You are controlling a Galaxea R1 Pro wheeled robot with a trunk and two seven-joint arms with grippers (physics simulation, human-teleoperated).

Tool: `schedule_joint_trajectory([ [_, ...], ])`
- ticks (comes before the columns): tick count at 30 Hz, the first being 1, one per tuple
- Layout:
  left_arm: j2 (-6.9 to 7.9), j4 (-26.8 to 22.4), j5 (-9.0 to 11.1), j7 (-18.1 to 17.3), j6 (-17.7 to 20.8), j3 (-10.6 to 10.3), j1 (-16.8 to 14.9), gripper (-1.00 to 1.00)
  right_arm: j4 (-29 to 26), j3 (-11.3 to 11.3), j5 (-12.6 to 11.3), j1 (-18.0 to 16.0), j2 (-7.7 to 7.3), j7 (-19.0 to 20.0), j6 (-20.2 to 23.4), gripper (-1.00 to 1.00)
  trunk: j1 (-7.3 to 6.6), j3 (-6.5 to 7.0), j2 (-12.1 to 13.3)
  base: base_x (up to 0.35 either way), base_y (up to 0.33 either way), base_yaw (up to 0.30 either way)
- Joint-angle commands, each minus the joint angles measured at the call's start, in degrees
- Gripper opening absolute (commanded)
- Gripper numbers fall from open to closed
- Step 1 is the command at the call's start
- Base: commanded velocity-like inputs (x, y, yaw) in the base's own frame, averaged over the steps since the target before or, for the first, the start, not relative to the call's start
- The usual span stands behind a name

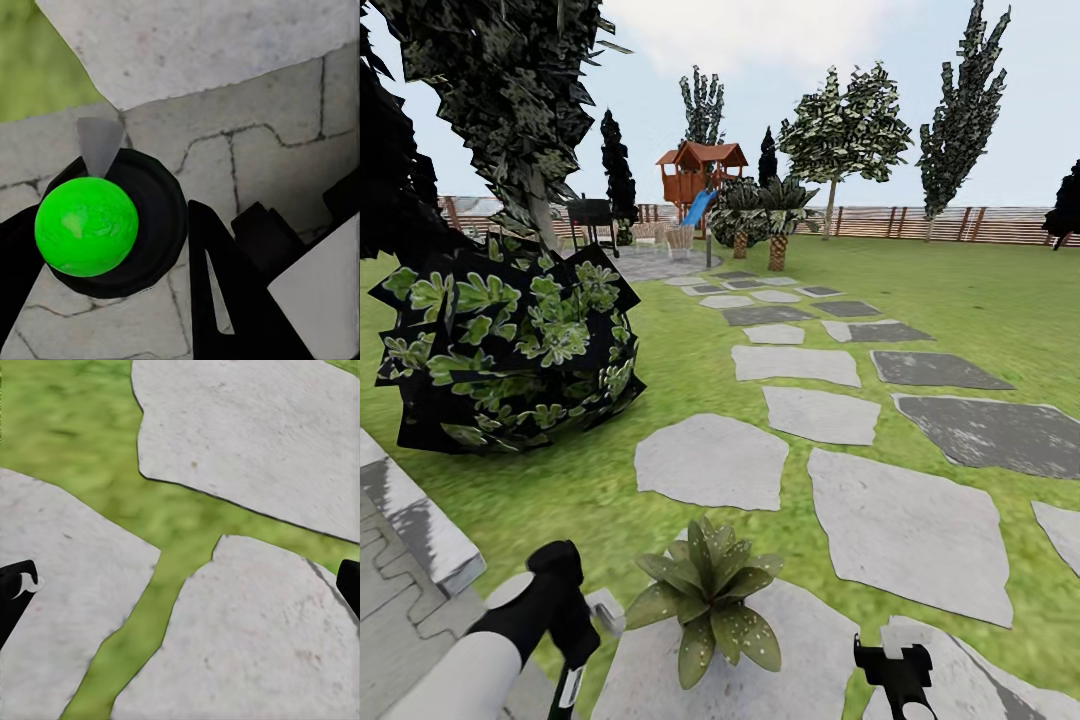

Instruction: Pick up the pesticide atomizer in the garden and spray insectifuge to fully cover both potted plants in the garden.

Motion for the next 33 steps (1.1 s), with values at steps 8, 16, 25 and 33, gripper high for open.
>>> schedule_joint_trajectory([
  [8,-1.48,-0.17,-0.16,-0.58,0.41,-0.12,-0.23,-1.00,0.08,-0.37,0.60,-0.05,0.03,-0.14,-0.19,1.00,-0.01,-0.06,-0.02,0.000,0.000,0.000],
  [16,-3.67,-0.20,-0.23,-0.53,0.41,-0.19,-0.75,-1.00,0.08,-0.39,0.60,-0.05,0.03,-0.14,-0.21,1.00,-0.01,-0.06,-0.02,0.000,0.000,0.000],
  [25,-3.15,-0.13,-0.22,-0.62,0.41,0.14,-0.68,-1.00,0.08,-0.42,0.60,-0.05,0.03,-0.14,-0.21,1.00,-0.01,-0.06,-0.02,0.000,0.000,0.000],
  [33,-2.97,-0.61,-0.61,-0.61,0.68,0.00,-1.70,-1.00,0.08,-0.40,0.60,-0.05,0.03,-0.14,-0.21,1.00,-0.01,-0.06,-0.02,-0.100,0.028,0.000],
])
